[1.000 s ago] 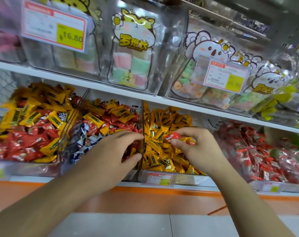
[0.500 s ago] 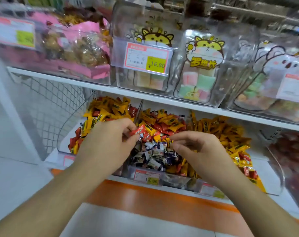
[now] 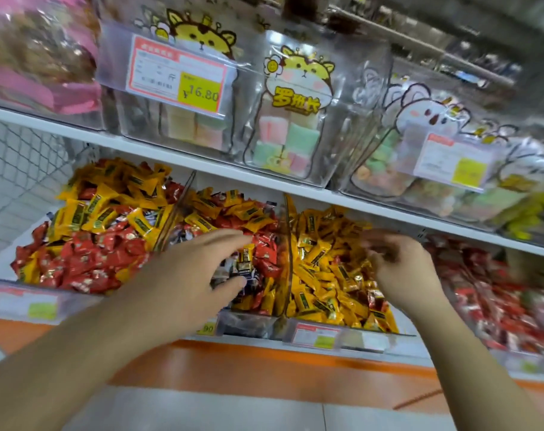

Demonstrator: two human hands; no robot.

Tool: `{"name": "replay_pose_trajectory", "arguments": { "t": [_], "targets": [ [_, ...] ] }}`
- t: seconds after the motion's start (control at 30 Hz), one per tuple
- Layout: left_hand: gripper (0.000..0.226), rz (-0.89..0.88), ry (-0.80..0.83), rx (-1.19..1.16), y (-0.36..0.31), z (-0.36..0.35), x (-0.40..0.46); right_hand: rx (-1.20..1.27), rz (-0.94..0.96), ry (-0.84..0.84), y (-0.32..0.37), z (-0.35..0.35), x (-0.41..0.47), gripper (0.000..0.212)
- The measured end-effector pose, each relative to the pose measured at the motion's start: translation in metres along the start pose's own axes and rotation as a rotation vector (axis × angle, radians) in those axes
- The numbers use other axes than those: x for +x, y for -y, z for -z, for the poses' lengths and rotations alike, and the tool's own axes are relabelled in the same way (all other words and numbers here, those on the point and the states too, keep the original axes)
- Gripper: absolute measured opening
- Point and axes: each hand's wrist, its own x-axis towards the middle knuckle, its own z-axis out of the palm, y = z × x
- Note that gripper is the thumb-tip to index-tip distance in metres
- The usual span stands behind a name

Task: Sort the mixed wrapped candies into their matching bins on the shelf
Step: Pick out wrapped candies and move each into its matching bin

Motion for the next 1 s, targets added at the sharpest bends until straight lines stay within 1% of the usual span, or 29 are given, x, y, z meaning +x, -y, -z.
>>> {"name": "replay_pose_trajectory", "arguments": {
  "t": [0.07,0.13,0.2,0.27,0.33,0.4,0.5,0.6,0.7,0.77,0.87,1.0],
  "targets": [
    [0.065,-0.054,0.066,-0.022,-0.012,-0.014,0.005,-0.103,-0.038,0.056,-0.020,0.004,-0.002,0.042],
    [0.066,-0.088,0.129,-0.034,-0.021,-0.029,0.008,-0.197,-0.040,0.153,-0.035,0.004,-0.004,0.042],
    [0.067,-0.104,0.175,-0.030,-0.029,-0.040,0.011,-0.285,-0.023,0.229,-0.046,0.000,-0.002,0.048],
    [0.068,-0.102,0.211,-0.017,-0.036,-0.047,0.012,-0.388,0.032,0.251,-0.055,-0.006,0.003,0.052],
    [0.067,-0.083,0.231,-0.022,-0.039,-0.049,0.013,-0.537,0.069,0.248,-0.061,-0.011,0.010,0.047],
    [0.065,-0.069,0.229,-0.048,-0.039,-0.048,0.013,-0.655,0.049,0.233,-0.061,-0.014,0.013,0.037],
    [0.065,-0.095,0.205,-0.069,-0.035,-0.049,0.012,-0.692,0.037,0.187,-0.059,-0.019,0.014,0.023],
    [0.065,-0.116,0.197,-0.065,-0.032,-0.051,0.012,-0.550,0.021,0.112,-0.059,-0.017,0.013,0.020],
    [0.062,-0.110,0.144,-0.077,-0.030,-0.053,0.011,-0.233,-0.005,0.064,-0.041,-0.005,0.003,0.010],
    [0.057,-0.091,0.076,-0.081,-0.029,-0.052,0.011,0.011,-0.044,0.083,-0.020,0.000,-0.007,0.010],
    [0.051,-0.052,-0.027,-0.103,-0.029,-0.043,0.010,0.317,-0.001,0.134,0.022,0.000,-0.021,0.015],
    [0.050,0.011,-0.106,-0.195,-0.029,-0.026,0.004,0.505,0.085,0.227,0.079,-0.008,-0.039,0.015]
  ]
}}
